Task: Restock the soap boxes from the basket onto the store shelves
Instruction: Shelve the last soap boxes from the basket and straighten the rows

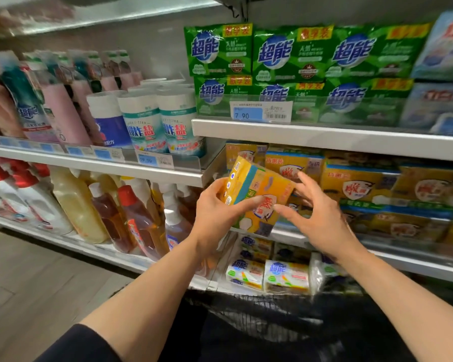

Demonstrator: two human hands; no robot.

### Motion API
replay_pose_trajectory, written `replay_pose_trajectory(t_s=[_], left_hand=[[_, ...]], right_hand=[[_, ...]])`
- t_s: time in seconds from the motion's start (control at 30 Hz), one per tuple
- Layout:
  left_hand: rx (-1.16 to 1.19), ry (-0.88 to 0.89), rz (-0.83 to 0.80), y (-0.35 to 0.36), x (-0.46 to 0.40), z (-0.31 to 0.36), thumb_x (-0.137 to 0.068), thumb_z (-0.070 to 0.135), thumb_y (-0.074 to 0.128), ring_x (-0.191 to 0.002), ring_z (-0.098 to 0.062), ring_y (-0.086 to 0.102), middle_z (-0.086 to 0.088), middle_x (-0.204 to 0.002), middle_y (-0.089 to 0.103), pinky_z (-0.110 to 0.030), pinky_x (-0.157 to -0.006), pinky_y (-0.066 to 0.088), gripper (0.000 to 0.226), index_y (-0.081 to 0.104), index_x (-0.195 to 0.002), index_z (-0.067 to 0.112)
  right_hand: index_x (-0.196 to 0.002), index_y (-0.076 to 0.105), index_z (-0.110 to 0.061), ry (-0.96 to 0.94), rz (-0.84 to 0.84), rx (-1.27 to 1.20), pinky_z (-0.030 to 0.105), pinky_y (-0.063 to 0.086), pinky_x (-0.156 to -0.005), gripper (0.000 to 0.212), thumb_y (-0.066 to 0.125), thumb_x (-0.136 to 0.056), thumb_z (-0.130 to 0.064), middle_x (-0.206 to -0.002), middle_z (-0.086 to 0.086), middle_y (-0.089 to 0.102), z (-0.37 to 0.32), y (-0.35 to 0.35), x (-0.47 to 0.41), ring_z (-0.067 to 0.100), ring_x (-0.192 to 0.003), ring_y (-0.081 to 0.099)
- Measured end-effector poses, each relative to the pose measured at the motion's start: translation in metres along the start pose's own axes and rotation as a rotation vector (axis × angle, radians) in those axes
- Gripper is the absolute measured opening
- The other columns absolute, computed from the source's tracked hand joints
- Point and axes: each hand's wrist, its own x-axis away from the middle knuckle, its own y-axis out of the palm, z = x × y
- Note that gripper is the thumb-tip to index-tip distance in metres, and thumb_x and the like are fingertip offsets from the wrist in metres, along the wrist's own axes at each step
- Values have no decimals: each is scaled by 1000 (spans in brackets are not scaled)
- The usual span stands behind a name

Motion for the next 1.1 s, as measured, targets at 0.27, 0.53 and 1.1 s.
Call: replay_pose_trajectory(t_s=[0.27,0.53,1.1], left_hand=[[72,-53,-390,14,6,-14,-76,19,82,-109,-21,66,-5,-115,71,-40,-97,52,50,60,-121,9],[-541,-9,-41,-13,-25,-51,-64,9,86,-106,-16,62,0,-117,64,-33,-93,52,63,60,-122,13],[-943,243,228,-8,-62,-63,-82,9,71,-102,-23,57,-4,-113,61,-36,-85,53,35,58,-115,12]], right_hand=[[-149,11,-41,-33,-121,-271,21,46,-98,109,81,-68,-25,-141,-15,43,7,-10,21,-6,-124,47],[-141,33,-34,35,-3,166,39,56,-83,114,95,-46,-27,-124,-7,57,30,-27,25,11,-110,58],[-138,40,-31,26,6,238,38,58,-79,108,95,-46,-22,-122,-7,58,49,-35,23,10,-101,62]])
